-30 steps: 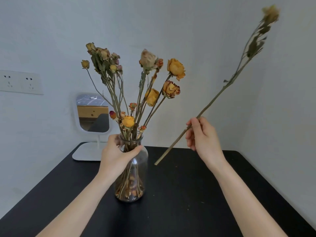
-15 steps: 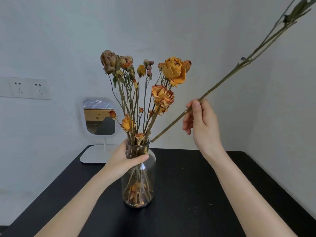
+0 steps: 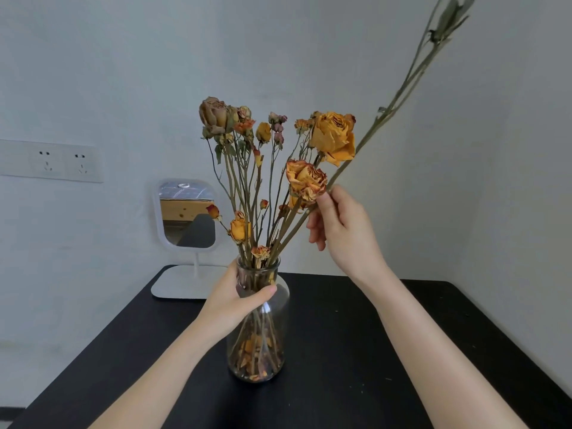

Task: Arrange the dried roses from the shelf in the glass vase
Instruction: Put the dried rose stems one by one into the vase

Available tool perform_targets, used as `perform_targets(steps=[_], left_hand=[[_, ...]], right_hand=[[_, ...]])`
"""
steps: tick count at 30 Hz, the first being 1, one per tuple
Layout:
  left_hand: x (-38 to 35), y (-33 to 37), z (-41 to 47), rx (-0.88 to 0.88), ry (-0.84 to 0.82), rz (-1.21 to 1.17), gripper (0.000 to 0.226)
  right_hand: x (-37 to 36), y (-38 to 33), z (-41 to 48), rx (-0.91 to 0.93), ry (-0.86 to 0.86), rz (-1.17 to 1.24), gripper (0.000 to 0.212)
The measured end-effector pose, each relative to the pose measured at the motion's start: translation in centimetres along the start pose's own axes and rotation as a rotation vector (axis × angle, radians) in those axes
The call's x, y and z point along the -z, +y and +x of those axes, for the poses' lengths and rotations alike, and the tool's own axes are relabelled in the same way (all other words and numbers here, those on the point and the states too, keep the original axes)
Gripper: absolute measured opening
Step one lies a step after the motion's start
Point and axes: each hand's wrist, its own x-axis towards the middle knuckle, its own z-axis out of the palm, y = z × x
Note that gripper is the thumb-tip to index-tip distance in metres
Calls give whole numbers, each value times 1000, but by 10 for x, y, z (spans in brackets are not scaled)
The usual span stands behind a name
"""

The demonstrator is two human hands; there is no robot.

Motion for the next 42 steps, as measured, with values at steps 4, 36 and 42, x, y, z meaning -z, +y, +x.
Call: perform_targets(steps=[4,36,42], left_hand=[[0,-1,0,9,0,-2,50],[9,7,13,48,-17,179,46],[3,10,9,-5,178,103,74]], right_hand=[[-1,-4,9,36,-7,-101,22],[-2,-6,7,-38,-138,-1,23],[-6,-7,2,54,-11,-76,19]])
